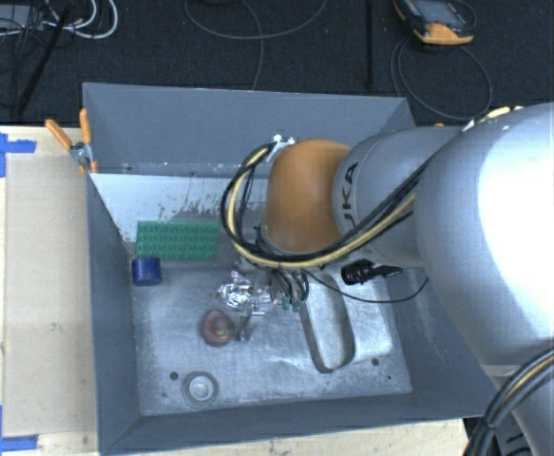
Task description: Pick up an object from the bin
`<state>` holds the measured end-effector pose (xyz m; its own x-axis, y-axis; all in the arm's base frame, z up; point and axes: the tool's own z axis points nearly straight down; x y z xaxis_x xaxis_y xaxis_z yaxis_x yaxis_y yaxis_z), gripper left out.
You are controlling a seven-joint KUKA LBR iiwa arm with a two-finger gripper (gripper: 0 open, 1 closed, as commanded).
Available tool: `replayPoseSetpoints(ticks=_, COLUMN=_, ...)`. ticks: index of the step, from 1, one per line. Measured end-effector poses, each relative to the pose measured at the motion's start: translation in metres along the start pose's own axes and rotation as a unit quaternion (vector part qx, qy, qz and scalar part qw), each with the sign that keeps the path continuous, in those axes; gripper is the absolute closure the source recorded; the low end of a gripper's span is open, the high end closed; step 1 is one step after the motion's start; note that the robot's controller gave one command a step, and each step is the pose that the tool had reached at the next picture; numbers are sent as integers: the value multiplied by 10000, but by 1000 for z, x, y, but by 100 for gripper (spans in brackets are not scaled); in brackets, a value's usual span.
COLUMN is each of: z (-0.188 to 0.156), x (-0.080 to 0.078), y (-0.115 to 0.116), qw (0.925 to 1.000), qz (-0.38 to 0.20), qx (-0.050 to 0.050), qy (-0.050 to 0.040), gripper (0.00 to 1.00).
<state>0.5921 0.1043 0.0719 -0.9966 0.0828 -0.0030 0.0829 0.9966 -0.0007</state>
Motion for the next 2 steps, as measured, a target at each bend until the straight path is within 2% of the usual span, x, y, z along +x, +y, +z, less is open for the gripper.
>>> replayPoseSetpoints(ticks=1, z=-3, x=-1, y=2, qw=10000, qz=-17, qx=-14, qy=-7, gripper=100)
replayPoseSetpoints(ticks=2, z=-164, x=-3, y=-5, qw=9942, qz=-1078, qx=-10, qy=-27, gripper=100)
